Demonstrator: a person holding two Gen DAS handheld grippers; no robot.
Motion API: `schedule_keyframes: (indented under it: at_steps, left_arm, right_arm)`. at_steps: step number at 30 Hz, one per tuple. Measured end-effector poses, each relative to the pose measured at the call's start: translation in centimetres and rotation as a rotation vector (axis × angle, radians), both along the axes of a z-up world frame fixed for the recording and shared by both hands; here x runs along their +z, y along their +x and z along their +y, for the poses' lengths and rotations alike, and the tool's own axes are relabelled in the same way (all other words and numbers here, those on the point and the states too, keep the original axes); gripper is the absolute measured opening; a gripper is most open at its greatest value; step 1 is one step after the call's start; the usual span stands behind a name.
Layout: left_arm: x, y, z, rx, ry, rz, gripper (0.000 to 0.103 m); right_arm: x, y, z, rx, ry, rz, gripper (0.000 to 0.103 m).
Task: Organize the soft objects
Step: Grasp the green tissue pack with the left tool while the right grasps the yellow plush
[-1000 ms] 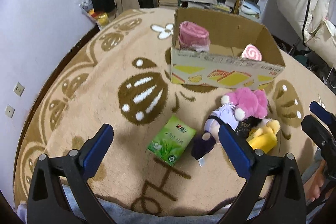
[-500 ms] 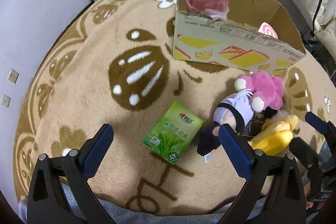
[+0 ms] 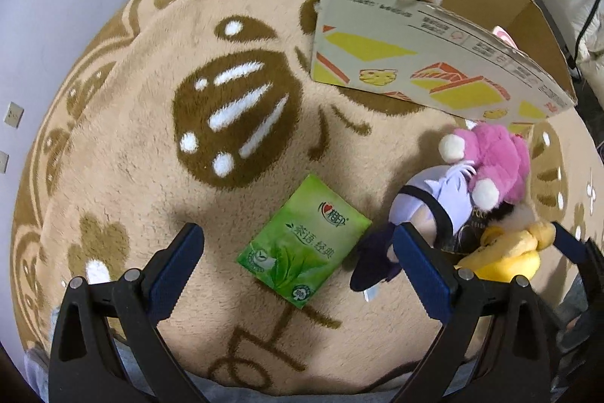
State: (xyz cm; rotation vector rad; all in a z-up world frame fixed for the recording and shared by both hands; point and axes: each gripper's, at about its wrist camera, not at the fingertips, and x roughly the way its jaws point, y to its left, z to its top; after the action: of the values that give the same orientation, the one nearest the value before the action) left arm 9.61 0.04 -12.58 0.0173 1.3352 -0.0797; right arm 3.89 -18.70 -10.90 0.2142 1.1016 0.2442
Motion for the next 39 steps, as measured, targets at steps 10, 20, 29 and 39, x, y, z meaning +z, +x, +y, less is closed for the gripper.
schedule_keyframes:
  at_steps: [10,20,29,39]
  left_arm:
    - [-2.1,0.7,-0.2,0.007,0.030,0.075,0.099]
    - [-3.9,1.4,-0.9,0.013,0.068,0.120,0.099]
    - [-4.6,2.1,-0.2,0.042,-0.014,0.131,0.065]
    - [-3.7,0.9,1.0,0.047,0.002,0.065,0.062]
  right_arm:
    - [-0.5,0.0,1.0,0.039,-0.045,0.028,0.103]
    - [-0.6,0.1,1.2,0.051,-0.055,0.029,0.075]
    - [0.0,0.0,1.3,0.066,-0.051,0.000,0.065]
    - [1.8,-0.7,0.3,0.018,-0.041,-0.100,0.054]
